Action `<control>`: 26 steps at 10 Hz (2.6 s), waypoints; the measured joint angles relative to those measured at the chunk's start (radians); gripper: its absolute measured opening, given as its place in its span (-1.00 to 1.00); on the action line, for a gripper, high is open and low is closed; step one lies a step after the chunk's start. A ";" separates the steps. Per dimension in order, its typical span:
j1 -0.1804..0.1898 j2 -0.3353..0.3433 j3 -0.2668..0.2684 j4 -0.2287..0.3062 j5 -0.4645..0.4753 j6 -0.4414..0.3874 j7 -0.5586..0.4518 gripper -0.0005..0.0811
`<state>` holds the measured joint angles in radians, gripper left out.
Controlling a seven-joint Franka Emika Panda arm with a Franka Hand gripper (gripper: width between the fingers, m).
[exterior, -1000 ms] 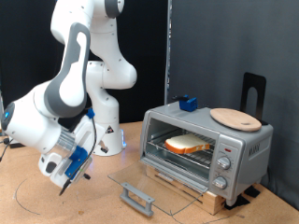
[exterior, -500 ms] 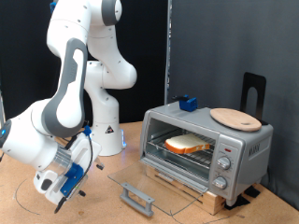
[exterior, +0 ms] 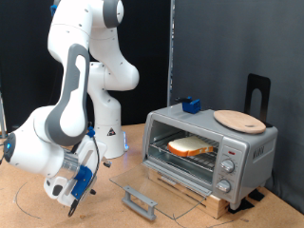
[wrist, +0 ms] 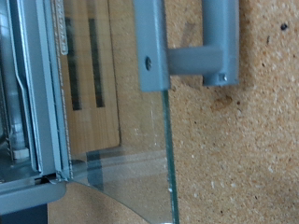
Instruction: Make a piece of toast with the oven
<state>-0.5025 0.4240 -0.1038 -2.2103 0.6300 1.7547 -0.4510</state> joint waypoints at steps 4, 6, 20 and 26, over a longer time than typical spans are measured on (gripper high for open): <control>0.009 0.000 0.024 -0.048 -0.004 0.015 -0.004 0.98; 0.014 0.000 0.057 -0.083 0.008 0.020 -0.010 0.98; -0.004 -0.219 0.141 -0.190 0.076 -0.261 -0.031 0.98; 0.018 -0.355 0.210 -0.245 0.069 -0.374 -0.038 0.98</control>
<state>-0.4849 0.0688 0.1058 -2.4554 0.6989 1.3802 -0.4891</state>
